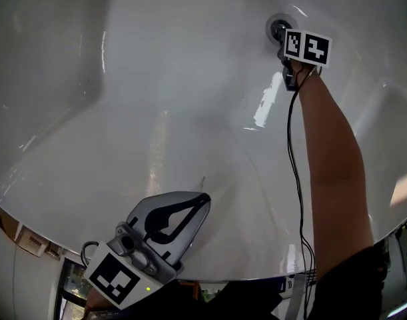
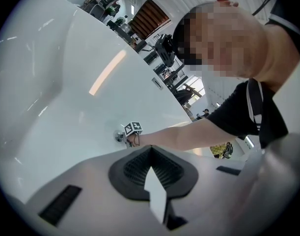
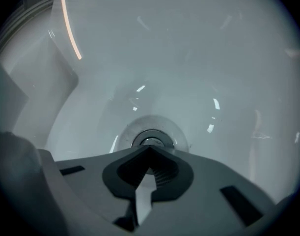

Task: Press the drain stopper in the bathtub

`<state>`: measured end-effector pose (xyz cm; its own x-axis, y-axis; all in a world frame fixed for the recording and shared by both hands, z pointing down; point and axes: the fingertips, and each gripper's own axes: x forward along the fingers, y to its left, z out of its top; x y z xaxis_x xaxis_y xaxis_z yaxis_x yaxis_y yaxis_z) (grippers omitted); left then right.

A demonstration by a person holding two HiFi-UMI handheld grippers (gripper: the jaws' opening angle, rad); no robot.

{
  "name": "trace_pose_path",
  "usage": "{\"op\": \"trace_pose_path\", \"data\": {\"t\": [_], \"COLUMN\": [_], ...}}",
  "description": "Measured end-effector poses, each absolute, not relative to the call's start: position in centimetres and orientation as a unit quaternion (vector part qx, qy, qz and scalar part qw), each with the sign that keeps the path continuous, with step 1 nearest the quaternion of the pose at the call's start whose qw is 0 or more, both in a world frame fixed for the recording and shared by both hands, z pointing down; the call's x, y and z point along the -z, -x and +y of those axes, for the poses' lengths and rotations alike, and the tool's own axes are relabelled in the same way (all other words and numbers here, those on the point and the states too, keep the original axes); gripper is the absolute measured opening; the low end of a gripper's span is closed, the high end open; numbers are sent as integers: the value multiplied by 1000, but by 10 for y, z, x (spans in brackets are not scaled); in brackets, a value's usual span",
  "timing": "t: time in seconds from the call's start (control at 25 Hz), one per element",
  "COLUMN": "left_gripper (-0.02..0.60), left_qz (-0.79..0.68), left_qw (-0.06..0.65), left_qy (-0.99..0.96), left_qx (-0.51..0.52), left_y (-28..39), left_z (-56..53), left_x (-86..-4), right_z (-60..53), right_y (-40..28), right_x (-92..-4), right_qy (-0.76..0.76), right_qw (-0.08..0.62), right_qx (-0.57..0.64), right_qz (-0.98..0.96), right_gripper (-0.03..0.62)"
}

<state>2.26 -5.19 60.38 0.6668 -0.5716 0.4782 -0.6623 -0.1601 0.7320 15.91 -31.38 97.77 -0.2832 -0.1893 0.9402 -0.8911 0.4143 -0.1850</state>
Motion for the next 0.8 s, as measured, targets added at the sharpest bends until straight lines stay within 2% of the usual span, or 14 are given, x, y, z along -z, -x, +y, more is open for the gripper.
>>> {"op": "trace_pose_path", "data": {"t": [0.32, 0.4, 0.52, 0.68, 0.8], "left_gripper": [8, 8, 8, 8, 8], "left_qz": [-414, -432, -466, -490, -496], "left_qw": [472, 454, 427, 402, 399], "left_qy": [-776, -777, -773, -772, -770], "left_qx": [-56, -65, -55, -49, -37], "left_y": [-23, -17, 6, 28, 28], "left_z": [-57, -59, -71, -79, -88], "left_x": [-600, -606, -627, -639, -595], "right_z": [-314, -318, -329, -292, -266], "right_y": [-164, -165, -149, -163, -197], "right_x": [-980, -970, -922, -829, -734], "right_qy": [-404, -435, -421, -352, -333], "right_qw": [480, 441, 328, 298, 262], "right_qx": [-357, -387, -423, -413, -411], "right_qz": [-692, -683, -732, -785, -807], "right_gripper": [17, 15, 15, 15, 15]}}
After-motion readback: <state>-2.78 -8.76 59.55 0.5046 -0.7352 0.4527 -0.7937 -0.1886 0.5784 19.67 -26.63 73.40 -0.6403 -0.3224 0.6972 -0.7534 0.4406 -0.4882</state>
